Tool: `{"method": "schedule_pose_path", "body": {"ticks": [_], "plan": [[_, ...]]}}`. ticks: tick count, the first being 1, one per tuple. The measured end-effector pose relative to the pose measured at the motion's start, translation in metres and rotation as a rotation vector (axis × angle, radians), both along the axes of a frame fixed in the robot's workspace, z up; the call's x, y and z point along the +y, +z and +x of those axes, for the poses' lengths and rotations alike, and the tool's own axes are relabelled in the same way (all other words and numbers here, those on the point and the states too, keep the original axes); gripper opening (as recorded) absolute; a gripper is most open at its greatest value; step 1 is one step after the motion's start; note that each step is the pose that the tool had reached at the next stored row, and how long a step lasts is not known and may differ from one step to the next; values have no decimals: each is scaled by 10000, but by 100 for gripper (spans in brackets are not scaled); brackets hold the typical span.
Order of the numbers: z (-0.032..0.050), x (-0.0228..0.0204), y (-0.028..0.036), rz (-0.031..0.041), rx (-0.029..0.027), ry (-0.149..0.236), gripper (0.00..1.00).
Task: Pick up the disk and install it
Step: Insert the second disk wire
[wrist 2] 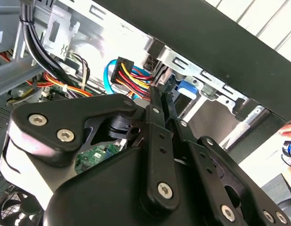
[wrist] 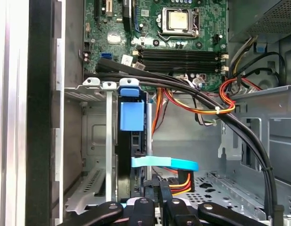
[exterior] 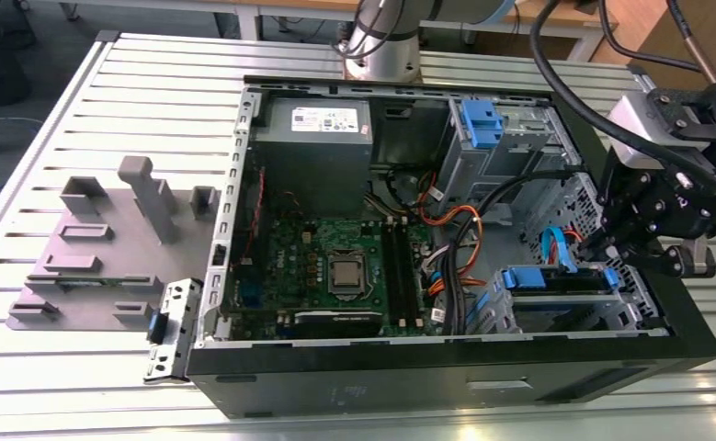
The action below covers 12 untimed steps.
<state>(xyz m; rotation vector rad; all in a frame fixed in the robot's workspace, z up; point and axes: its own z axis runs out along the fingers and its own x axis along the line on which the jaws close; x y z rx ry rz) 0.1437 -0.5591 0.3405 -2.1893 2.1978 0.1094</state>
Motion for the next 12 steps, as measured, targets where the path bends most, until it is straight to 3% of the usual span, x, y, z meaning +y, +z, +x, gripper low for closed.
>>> {"method": "schedule_pose_path", "body": {"ticks": [4, 12], "plan": [[-2, -46, 0, -48, 0, 1, 16], [-2, -102, 0, -262, 0, 0, 16]]}}
